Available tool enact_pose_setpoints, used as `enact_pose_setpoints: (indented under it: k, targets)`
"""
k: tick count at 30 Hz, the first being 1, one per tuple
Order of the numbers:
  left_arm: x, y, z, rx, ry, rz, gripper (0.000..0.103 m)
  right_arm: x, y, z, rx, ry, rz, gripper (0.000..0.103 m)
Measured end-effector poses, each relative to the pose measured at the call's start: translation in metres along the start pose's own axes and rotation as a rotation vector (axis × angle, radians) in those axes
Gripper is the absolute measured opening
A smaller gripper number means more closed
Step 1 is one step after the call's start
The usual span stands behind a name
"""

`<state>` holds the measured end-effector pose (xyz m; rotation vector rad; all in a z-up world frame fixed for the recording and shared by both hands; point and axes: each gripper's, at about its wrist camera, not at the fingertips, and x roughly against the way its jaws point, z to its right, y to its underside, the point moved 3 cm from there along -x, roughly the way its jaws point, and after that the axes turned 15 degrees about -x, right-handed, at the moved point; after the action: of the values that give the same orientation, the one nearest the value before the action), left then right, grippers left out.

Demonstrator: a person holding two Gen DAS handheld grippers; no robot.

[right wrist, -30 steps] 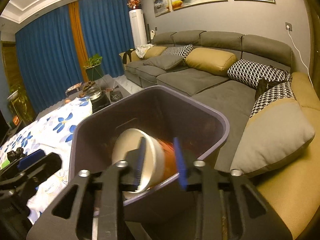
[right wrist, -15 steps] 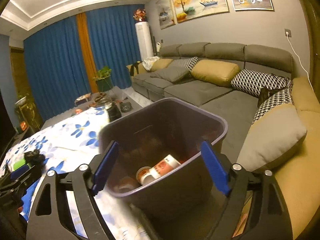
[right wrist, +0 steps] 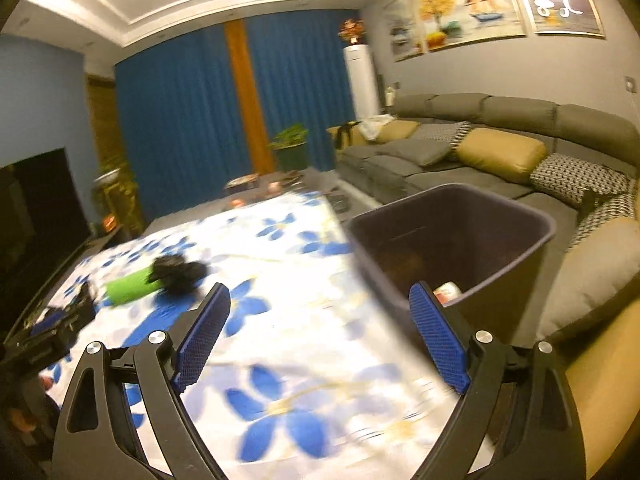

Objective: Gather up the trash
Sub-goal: 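Move both grippers back toward the black plastic bags on the bed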

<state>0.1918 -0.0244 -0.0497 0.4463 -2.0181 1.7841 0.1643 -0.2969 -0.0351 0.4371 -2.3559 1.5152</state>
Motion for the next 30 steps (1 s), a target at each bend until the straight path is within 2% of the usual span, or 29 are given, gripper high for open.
enact_pose_setpoints:
  k: [6,11,14,19,21,27,29,30]
  targets:
    - [0.013,0.018,-0.070,0.050,-0.129,-0.020,0.097,-0.005,0.028,-0.052,0.064,-0.055,-0.053,0.088]
    - [0.015,0.029,-0.128,0.106,-0.215,-0.030,0.097,-0.014,0.041,-0.079,0.094,-0.085,-0.084,0.088]
    - [0.009,0.033,-0.152,0.121,-0.242,-0.044,0.096,-0.023,0.050,-0.098,0.117,-0.094,-0.108,0.088]
    - [-0.008,0.036,-0.179,0.151,-0.244,-0.070,0.096,-0.034,0.065,-0.119,0.146,-0.102,-0.138,0.088]
    - [-0.015,0.035,-0.184,0.159,-0.239,-0.076,0.093,-0.038,0.068,-0.124,0.154,-0.102,-0.149,0.088]
    - [-0.043,0.037,-0.192,0.172,-0.185,-0.134,0.069,-0.055,0.079,-0.140,0.187,-0.086,-0.181,0.088]
    - [-0.051,0.041,-0.192,0.172,-0.145,-0.155,0.056,-0.061,0.083,-0.143,0.194,-0.081,-0.192,0.088]
    - [-0.054,0.042,-0.191,0.173,-0.124,-0.159,0.052,-0.064,0.086,-0.146,0.200,-0.078,-0.201,0.088]
